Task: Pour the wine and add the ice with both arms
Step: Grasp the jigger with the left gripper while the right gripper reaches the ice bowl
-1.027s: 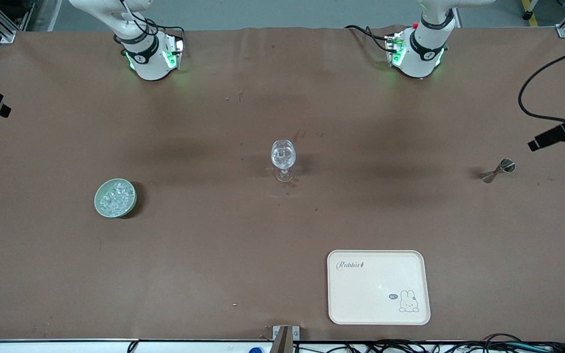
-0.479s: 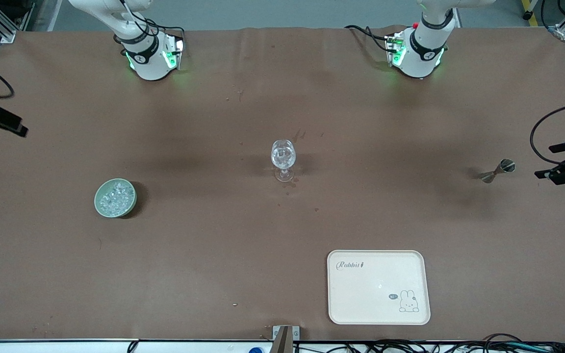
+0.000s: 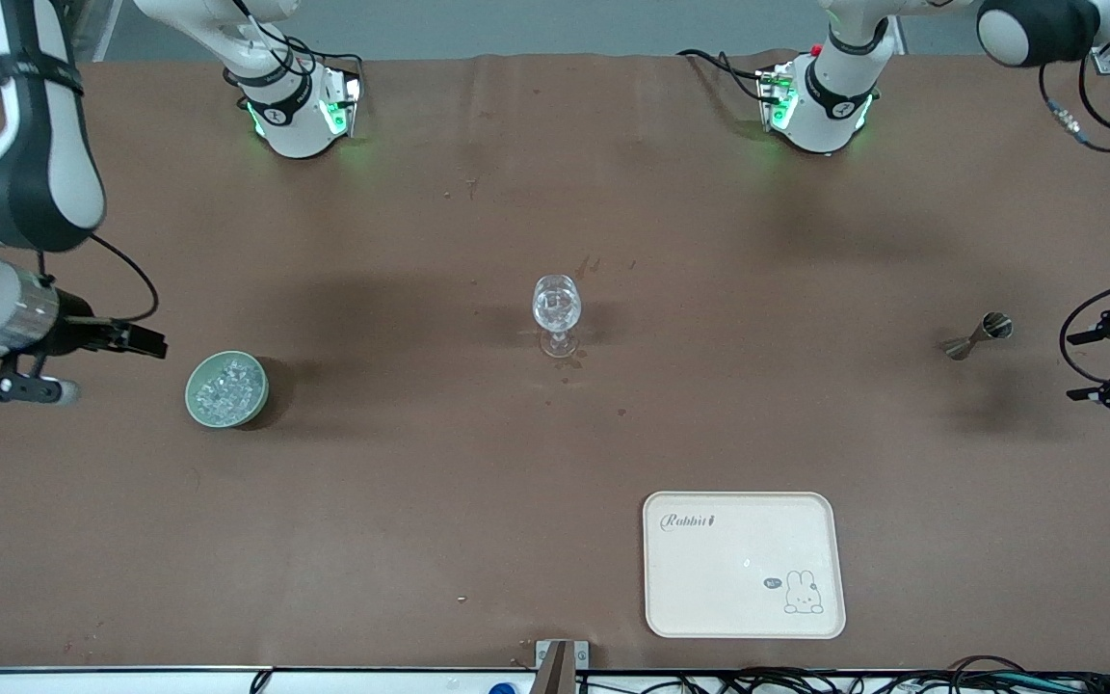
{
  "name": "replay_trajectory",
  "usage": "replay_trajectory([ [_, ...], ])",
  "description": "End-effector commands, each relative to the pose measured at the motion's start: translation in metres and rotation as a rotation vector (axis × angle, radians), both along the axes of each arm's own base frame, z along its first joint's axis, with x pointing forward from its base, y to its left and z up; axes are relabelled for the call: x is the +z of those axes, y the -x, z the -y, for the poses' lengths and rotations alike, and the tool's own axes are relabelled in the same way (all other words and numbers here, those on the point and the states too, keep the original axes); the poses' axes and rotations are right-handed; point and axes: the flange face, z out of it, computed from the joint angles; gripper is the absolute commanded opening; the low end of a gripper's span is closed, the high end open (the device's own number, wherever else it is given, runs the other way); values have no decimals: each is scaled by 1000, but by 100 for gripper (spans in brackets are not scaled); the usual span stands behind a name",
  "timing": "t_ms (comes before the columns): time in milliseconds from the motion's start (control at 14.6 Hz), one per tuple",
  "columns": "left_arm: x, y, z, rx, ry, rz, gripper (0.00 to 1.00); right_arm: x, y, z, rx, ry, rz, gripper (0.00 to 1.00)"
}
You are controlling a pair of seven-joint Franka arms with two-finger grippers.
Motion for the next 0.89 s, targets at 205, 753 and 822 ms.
replay_trajectory([
  [205,-81,52,-71,202,243,-43,100,-91,14,5,22,4,28,98],
  [753,-142,90,-29,273,494,-120,100,-168,38,-4,37,5,51,69],
  [822,-145,91,-25,274,505,-123,98,-170,38,-8,41,5,53,68],
])
